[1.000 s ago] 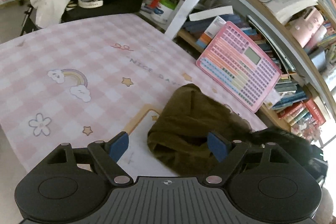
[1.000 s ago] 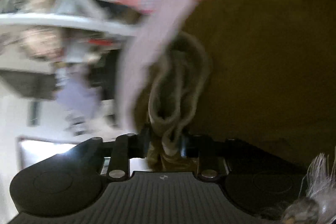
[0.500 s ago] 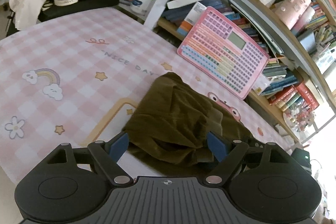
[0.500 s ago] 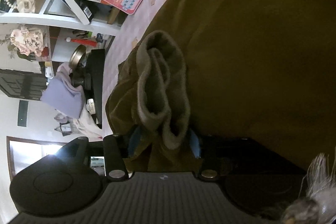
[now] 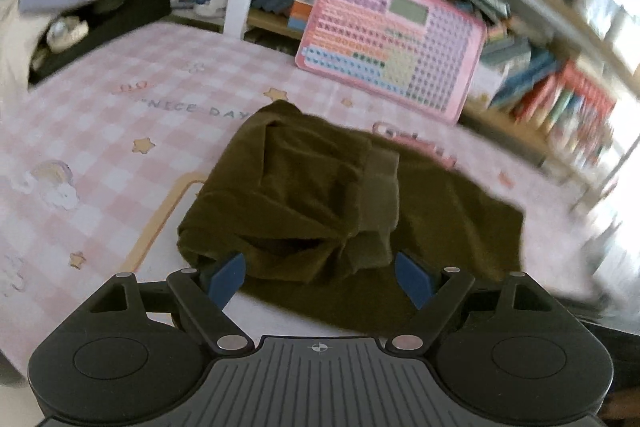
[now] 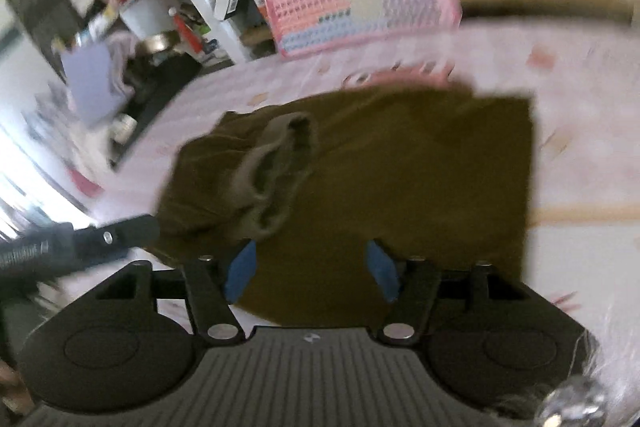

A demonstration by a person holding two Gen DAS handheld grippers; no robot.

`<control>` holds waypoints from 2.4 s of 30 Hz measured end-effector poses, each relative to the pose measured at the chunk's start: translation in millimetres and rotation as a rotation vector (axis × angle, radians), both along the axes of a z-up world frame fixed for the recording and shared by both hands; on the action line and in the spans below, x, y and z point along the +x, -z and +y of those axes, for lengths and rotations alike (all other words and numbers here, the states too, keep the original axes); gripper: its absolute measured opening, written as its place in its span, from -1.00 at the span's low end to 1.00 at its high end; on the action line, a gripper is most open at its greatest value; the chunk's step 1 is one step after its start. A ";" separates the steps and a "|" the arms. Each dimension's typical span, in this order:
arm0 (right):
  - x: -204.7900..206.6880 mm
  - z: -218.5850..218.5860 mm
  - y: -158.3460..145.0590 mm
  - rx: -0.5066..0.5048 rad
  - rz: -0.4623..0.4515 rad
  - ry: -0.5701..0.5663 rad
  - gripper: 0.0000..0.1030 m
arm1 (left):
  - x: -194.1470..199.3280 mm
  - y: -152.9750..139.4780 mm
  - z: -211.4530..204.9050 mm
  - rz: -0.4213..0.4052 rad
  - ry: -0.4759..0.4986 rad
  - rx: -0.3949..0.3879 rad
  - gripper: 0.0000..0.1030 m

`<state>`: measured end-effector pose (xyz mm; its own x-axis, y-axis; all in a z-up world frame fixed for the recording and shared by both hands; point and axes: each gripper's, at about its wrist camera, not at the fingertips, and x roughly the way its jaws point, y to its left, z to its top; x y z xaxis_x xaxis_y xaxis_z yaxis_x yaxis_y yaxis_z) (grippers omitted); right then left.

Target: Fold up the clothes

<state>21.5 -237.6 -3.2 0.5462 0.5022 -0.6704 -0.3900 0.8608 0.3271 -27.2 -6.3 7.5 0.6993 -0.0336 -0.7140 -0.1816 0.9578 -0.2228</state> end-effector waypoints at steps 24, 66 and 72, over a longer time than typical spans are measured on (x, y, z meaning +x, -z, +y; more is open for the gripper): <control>-75.1 26.6 -16.2 -0.254 -0.139 0.187 0.77 | -31.1 2.2 4.9 0.014 0.095 0.180 0.72; -42.4 -29.2 1.9 -0.180 -0.056 0.107 0.77 | -18.0 9.1 -45.3 0.091 -0.039 0.157 0.73; -18.9 -65.0 10.2 -0.086 0.030 0.091 0.75 | -15.6 10.7 -65.6 0.100 -0.077 0.120 0.72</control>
